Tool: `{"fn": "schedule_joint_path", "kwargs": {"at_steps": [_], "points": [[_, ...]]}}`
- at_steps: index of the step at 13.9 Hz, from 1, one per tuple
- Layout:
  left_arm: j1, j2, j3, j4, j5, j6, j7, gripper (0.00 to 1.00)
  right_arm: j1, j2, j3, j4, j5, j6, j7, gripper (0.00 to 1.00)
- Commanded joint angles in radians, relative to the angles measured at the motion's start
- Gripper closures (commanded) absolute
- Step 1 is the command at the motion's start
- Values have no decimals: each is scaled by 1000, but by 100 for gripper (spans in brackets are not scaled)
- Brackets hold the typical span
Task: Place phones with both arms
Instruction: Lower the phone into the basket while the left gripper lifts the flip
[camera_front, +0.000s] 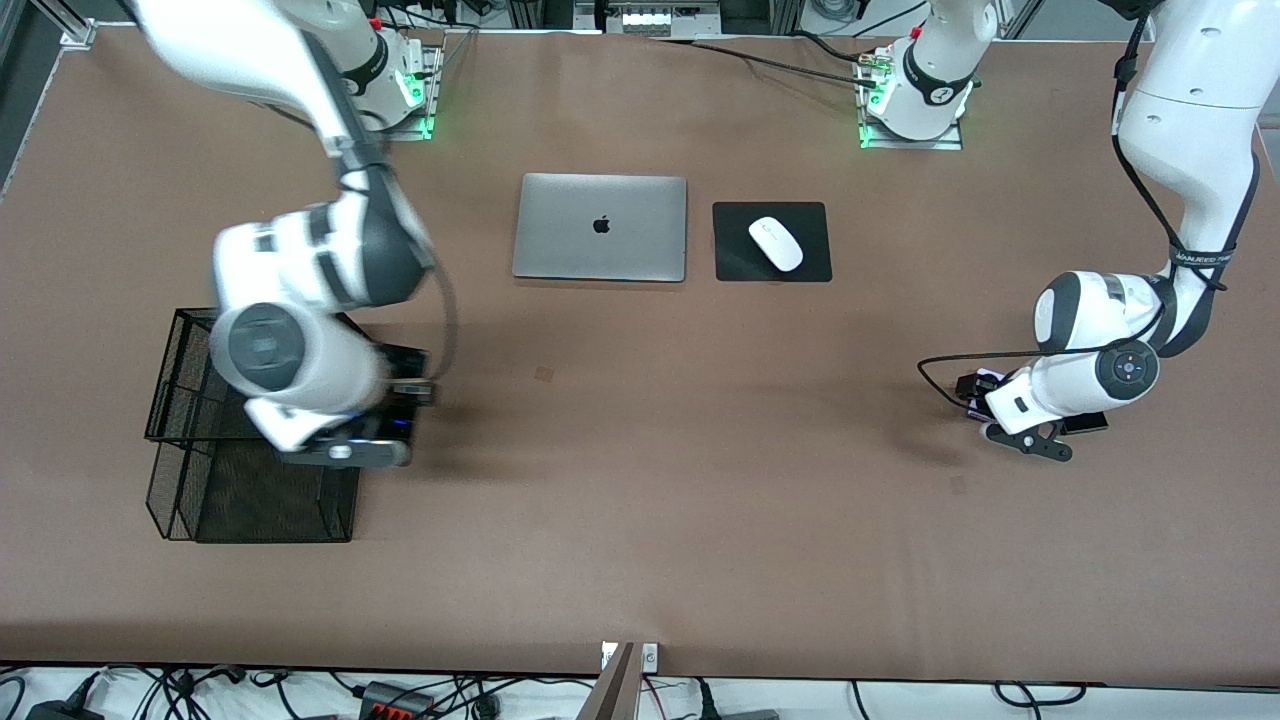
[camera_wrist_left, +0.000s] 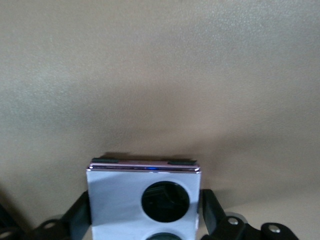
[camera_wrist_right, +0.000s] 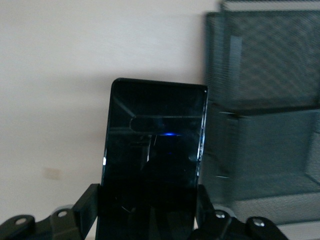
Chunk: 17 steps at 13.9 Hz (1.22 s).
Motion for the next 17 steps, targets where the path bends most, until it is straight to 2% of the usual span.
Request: {"fn": "schedule_joint_path", "kwargs": {"at_steps": [1, 2, 5, 6, 8, 10, 12, 15, 17], "points": [[18, -1, -14, -6, 13, 11, 19, 56, -96, -72, 22, -87, 7, -48, -107, 76], [16, -2, -14, 0, 13, 6, 19, 63, -114, -94, 20, -104, 7, -71, -132, 76], [4, -28, -18, 13, 13, -3, 2, 65, -159, -117, 17, -120, -12, -198, -159, 76], [4, -38, -41, 20, 11, -27, -5, 65, -185, -117, 17, -121, -13, -230, -173, 76], [5, -38, -90, 92, 11, -159, -43, 65, -228, -116, 17, -129, -13, -261, -239, 76], [4, -38, -152, 169, 11, -286, -112, 65, -281, -105, 17, -146, -12, -247, -299, 76], [2, -38, -216, 198, 10, -344, -204, 65, -326, -82, 17, -146, -13, -206, -348, 76], [2, -33, -303, 207, 8, -347, -310, 64, -345, -51, 17, -146, -13, -146, -356, 75], [-4, -23, -337, 209, 8, -338, -372, 64, -345, -47, 17, -147, -54, -70, -385, 74]]}}
